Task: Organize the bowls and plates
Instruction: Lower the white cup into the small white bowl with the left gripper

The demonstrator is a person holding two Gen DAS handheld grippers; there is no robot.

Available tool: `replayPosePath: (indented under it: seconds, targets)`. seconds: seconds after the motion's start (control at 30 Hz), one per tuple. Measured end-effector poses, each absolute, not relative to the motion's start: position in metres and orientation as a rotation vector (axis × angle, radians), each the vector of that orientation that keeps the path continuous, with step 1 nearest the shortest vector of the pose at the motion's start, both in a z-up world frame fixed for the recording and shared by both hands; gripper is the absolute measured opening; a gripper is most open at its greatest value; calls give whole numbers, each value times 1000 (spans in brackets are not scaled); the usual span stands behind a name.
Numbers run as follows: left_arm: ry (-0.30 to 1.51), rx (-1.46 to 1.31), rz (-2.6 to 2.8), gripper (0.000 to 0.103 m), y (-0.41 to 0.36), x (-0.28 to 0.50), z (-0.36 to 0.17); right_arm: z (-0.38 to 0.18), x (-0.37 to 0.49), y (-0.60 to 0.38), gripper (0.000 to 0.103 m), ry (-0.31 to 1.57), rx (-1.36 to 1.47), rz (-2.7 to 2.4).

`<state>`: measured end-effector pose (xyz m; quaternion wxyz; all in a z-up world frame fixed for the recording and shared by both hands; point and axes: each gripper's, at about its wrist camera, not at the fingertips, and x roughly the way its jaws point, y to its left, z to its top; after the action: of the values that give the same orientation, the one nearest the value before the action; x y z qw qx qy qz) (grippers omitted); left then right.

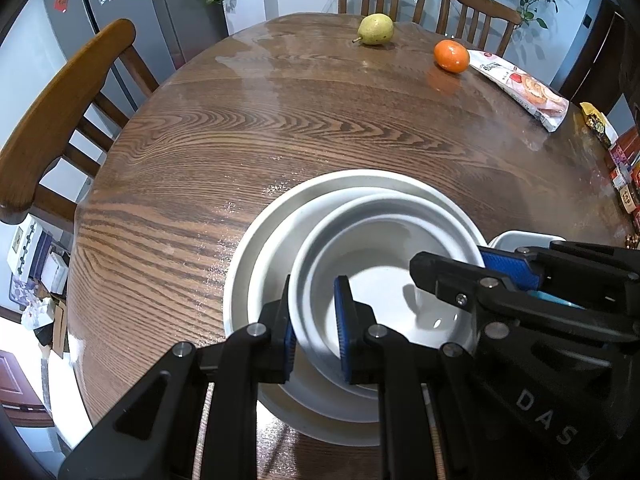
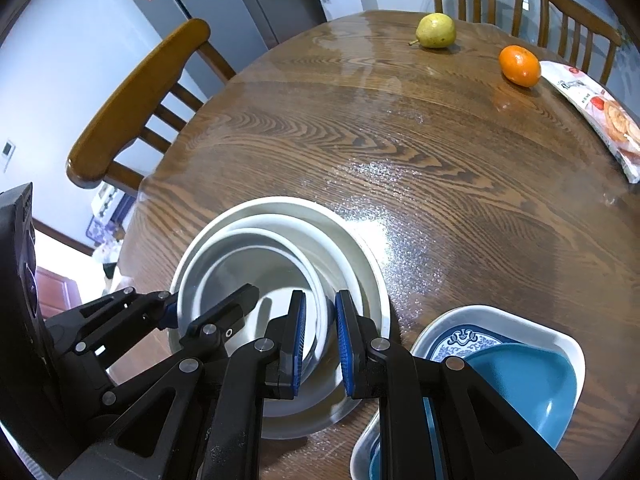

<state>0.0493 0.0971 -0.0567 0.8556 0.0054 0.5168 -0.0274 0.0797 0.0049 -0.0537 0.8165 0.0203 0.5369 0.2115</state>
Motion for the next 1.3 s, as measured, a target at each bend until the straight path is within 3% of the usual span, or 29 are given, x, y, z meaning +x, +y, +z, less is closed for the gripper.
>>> replayPosePath:
  seconds: [1.3]
  targets:
    - [1105,45,-61,15,95,51,-58,-52,81,7,18,1158,18,427]
